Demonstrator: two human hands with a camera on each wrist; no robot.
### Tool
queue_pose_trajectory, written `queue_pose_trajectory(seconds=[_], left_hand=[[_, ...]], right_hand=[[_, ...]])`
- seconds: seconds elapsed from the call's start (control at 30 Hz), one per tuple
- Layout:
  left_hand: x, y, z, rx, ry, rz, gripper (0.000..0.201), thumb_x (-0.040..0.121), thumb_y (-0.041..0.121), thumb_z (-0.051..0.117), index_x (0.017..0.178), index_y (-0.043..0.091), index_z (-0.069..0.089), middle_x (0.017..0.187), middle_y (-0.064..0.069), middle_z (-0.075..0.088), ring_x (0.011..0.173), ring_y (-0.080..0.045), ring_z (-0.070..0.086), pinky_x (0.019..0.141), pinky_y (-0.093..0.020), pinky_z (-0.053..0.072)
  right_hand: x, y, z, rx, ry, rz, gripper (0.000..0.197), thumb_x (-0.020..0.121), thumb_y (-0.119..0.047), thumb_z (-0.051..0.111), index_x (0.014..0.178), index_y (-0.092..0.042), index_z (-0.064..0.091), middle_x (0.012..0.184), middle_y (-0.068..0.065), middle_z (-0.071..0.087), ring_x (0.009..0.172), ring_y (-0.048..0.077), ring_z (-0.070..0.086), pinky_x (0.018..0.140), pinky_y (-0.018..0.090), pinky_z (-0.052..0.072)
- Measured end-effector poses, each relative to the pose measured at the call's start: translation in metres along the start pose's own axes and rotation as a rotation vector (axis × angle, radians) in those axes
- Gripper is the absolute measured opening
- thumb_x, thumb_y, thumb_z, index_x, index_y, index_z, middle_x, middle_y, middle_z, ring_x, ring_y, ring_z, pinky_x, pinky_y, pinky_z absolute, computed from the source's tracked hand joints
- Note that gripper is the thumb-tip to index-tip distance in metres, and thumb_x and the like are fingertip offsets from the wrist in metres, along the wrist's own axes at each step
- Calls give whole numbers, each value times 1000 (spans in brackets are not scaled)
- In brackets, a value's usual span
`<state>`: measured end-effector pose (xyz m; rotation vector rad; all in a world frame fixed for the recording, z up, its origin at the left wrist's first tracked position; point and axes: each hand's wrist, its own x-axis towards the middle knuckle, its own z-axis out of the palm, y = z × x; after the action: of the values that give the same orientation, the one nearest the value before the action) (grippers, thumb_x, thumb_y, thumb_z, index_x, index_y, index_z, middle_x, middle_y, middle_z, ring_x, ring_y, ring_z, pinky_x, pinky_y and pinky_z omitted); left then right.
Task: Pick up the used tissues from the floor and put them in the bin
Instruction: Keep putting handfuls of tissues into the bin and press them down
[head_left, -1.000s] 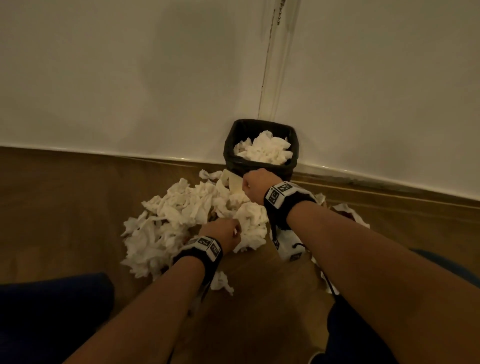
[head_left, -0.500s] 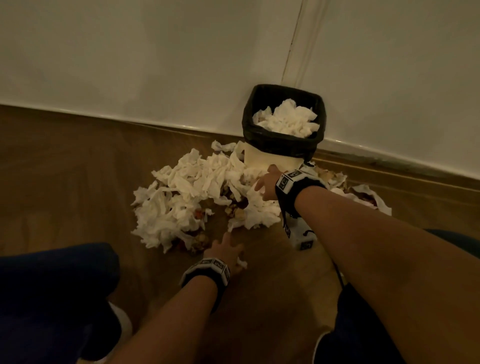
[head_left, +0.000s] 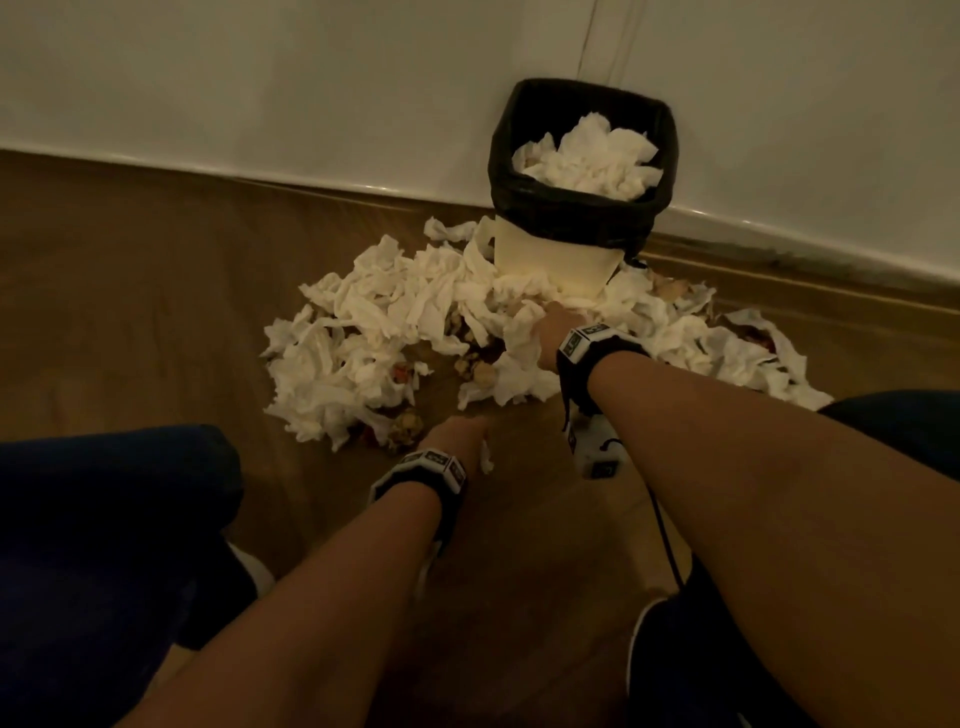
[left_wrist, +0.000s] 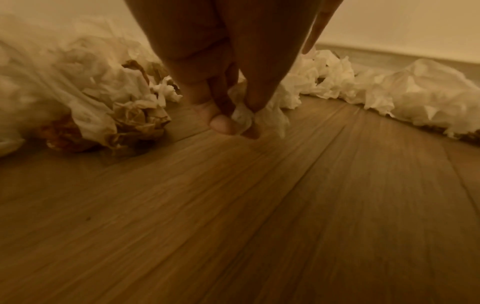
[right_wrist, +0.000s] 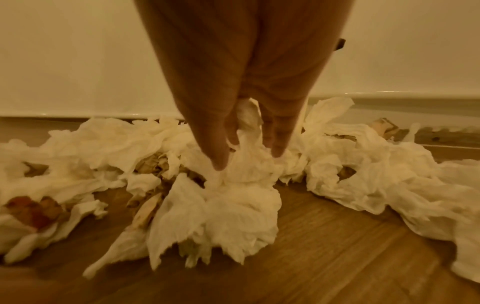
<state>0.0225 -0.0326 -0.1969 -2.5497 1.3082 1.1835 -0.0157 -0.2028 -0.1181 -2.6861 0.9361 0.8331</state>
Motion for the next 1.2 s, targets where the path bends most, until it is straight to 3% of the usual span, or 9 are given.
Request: queue_pose_trajectory(seconds=[0.13, 0.27, 0.47, 0.63, 0.73, 0.87, 0.97, 1.07, 1.2], left_hand=[[4, 2, -9, -31, 27, 9, 23, 93, 9, 48, 113, 11, 58, 131, -14, 44, 113, -30, 50, 90, -32, 42], [-2, 6, -23, -34, 163, -61, 34, 95, 13, 45, 129, 11, 48, 138, -14, 32, 117, -32, 46, 96, -36, 40], [-21, 27, -63, -141, 333, -97, 35, 88, 20, 57, 123, 17, 49, 141, -10, 23, 101, -33, 55, 76, -33, 46], [-48, 46, -105, -215, 482, -67, 37, 88, 24, 56, 122, 14, 48, 136, -8, 26, 102, -33, 55, 88, -38, 49], [-67, 55, -133, -222, 512, -51, 45, 83, 16, 62, 125, 16, 46, 138, -8, 22, 107, -32, 54, 91, -36, 47], [-93, 66, -166, -195, 549, -3, 57, 80, 13, 65, 131, 15, 40, 139, -10, 18, 110, -32, 53, 96, -35, 45], [-114, 80, -192, -233, 624, 41, 50, 83, 4, 58, 128, 12, 40, 135, -12, 24, 107, -32, 53, 99, -35, 44], [-138, 98, -219, -270, 693, 92, 41, 88, 6, 56, 127, 11, 43, 133, -15, 36, 109, -31, 53, 95, -35, 43], [-173, 115, -254, -273, 667, 220, 34, 90, 2, 51, 124, 7, 49, 125, -17, 52, 113, -30, 53, 94, -36, 45]], right_hand=[[-7, -1, -20, 79, 182, -20, 34, 99, -13, 43, 131, -2, 49, 136, 17, 47, 125, 29, 47, 102, 32, 36], [-14, 10, -36, 319, 305, 54, 25, 93, -9, 53, 116, -6, 63, 129, 13, 54, 122, 27, 48, 102, 30, 38], [-49, 23, -66, 741, 442, 64, 35, 92, -21, 53, 127, -20, 51, 133, 11, 50, 117, 32, 50, 89, 31, 41], [-81, 27, -103, 874, 507, 66, 32, 92, -17, 53, 121, -5, 57, 124, 16, 58, 113, 32, 56, 81, 26, 45], [-102, 31, -120, 1308, 514, 52, 38, 89, -4, 52, 126, 5, 51, 127, 23, 55, 114, 36, 57, 86, 34, 54], [-133, 28, -134, 1873, 403, -87, 40, 86, -11, 65, 121, 4, 53, 126, 19, 57, 109, 29, 60, 69, 25, 54], [-150, 32, -143, 1840, 366, -71, 40, 85, -10, 67, 120, 2, 55, 126, 17, 58, 109, 28, 59, 94, 36, 49], [-166, 39, -151, 1727, 440, 8, 43, 87, -12, 65, 125, 2, 53, 128, 18, 57, 118, 31, 55, 103, 39, 43], [-190, 50, -162, 1914, 503, -85, 20, 90, -1, 58, 109, -1, 61, 105, 14, 64, 95, 27, 61, 76, 29, 52]])
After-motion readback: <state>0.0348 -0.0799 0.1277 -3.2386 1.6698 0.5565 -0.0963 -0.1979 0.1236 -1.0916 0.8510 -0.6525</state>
